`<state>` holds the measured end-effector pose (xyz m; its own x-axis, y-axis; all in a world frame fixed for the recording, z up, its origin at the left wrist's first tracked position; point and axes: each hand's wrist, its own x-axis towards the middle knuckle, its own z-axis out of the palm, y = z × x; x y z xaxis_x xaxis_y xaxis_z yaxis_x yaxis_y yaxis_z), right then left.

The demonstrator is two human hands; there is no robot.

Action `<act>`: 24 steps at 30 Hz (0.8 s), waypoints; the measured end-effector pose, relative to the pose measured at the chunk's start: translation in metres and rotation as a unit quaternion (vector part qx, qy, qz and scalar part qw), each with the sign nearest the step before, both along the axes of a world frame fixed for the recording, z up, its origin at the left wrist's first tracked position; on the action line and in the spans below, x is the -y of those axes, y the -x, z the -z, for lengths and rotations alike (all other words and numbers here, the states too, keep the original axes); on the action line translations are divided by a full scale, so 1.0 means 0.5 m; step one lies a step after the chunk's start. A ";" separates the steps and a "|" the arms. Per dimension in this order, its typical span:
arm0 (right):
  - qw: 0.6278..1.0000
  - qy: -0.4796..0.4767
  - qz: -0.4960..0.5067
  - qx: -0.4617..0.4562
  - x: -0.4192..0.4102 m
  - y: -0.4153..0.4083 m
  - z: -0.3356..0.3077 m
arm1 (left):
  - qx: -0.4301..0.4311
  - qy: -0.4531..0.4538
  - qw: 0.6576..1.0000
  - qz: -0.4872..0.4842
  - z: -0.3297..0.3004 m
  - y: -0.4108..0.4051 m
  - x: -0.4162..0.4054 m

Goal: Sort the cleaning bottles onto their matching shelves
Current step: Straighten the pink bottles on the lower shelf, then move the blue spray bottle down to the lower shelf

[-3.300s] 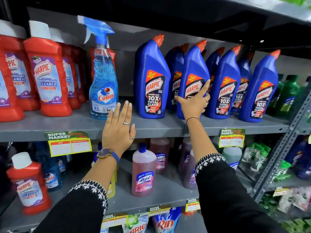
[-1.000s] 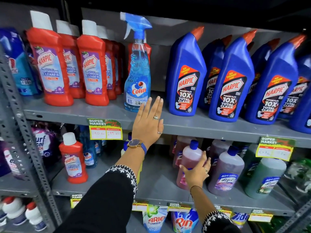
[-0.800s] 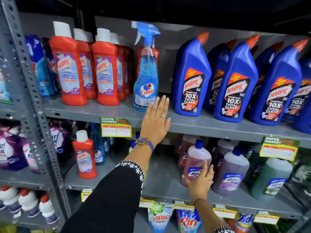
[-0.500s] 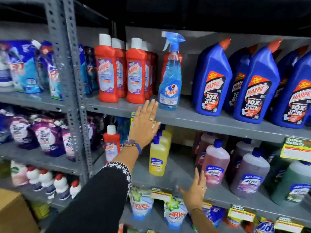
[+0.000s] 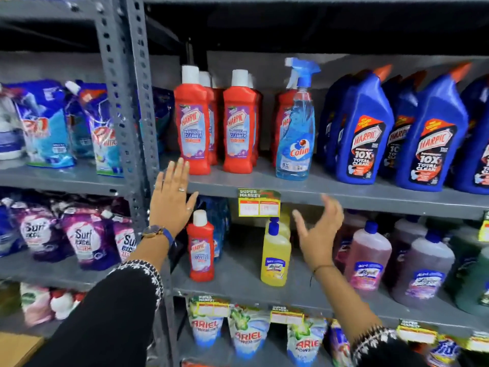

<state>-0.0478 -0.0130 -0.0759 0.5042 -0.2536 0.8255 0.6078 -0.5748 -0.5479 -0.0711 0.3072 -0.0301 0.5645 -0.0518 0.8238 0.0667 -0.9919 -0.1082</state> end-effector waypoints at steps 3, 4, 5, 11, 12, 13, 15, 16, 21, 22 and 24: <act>0.999 -0.026 -0.026 0.019 -0.005 -0.037 -0.125 | 0.000 0.009 1.000 -0.004 0.005 -0.023 -0.033; 0.998 -0.047 -0.046 0.008 -0.008 -0.055 -0.161 | 0.008 0.011 1.000 0.001 0.006 -0.032 -0.046; 0.996 -0.067 -0.063 -0.011 -0.012 -0.073 -0.193 | 0.019 0.015 1.000 0.007 0.006 -0.040 -0.060; 0.966 -0.131 -0.161 -0.155 -0.026 -0.165 -0.266 | 0.057 0.033 0.997 0.040 -0.004 -0.084 -0.144; 0.955 -0.139 -0.191 -0.177 -0.024 -0.177 -0.261 | 0.058 0.034 0.997 0.047 -0.002 -0.091 -0.151; 0.944 -0.147 -0.216 -0.199 -0.023 -0.186 -0.256 | 0.060 0.034 0.996 0.056 0.000 -0.099 -0.157; 0.928 -0.151 -0.250 -0.233 -0.018 -0.207 -0.245 | 0.070 0.040 0.994 0.074 0.007 -0.112 -0.163; 0.923 -0.147 -0.261 -0.241 -0.013 -0.216 -0.243 | 0.075 0.044 0.993 0.084 0.011 -0.119 -0.164; 0.910 -0.144 -0.294 -0.254 -0.001 -0.221 -0.242 | 0.114 0.049 0.985 0.121 0.020 -0.137 -0.170; 0.911 -0.145 -0.295 -0.250 -0.003 -0.221 -0.241 | 0.118 0.047 0.984 0.125 0.022 -0.137 -0.170; 0.914 -0.147 -0.292 -0.239 -0.003 -0.223 -0.239 | 0.121 0.046 0.983 0.133 0.023 -0.136 -0.170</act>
<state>0.0638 -0.0113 0.0435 0.9100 -0.0004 0.4145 0.4145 -0.0141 -0.9100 -0.0032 0.3922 -0.0414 0.3290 -0.0896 0.9401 -0.1843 -0.9824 -0.0292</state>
